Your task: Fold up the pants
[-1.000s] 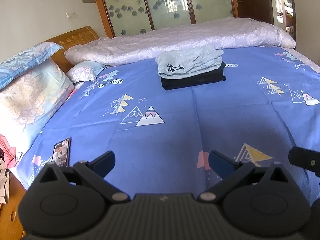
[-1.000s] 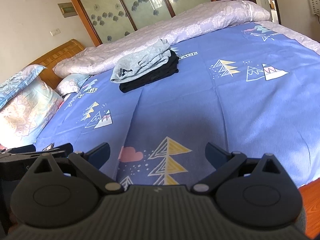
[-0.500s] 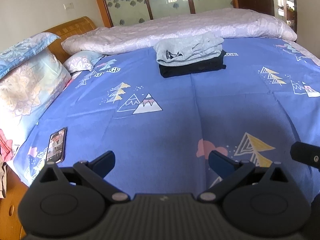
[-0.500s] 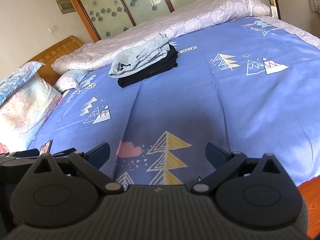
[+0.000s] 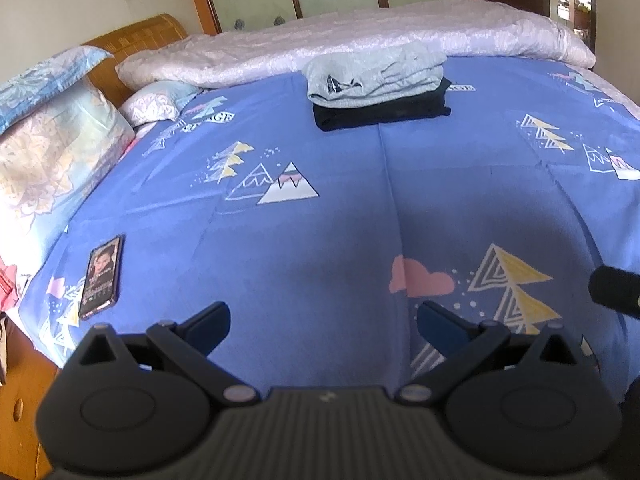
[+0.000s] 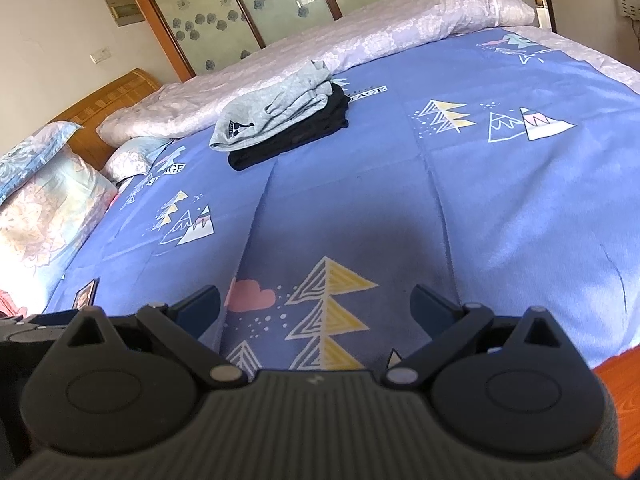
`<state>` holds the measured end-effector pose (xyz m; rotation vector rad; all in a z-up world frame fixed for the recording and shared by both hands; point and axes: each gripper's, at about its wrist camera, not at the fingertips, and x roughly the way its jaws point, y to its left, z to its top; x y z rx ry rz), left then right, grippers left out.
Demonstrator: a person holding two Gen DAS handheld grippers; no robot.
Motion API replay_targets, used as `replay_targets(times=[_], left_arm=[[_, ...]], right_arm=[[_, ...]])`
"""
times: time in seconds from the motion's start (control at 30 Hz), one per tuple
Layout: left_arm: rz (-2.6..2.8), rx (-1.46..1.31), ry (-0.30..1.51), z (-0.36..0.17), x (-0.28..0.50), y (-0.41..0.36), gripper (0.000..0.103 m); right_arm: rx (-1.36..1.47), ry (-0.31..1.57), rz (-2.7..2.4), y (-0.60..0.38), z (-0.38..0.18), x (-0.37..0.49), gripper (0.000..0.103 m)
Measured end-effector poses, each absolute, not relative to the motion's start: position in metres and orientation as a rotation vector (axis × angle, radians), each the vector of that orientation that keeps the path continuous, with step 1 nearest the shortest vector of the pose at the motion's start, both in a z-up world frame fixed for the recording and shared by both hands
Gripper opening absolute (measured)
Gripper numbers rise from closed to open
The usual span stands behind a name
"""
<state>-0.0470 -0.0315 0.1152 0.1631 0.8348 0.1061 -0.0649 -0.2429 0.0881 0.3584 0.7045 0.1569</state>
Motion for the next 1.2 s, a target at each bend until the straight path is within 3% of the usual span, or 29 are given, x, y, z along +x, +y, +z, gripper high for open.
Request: replay_targets(times=[1.2], left_arm=[[0.121, 0.167, 0.860, 0.1068, -0.0445, -0.0299, 0.103]], right_arm=[[0.360, 0.726, 0.151, -0.2443, 0.0784, -0.0624, 0.102]])
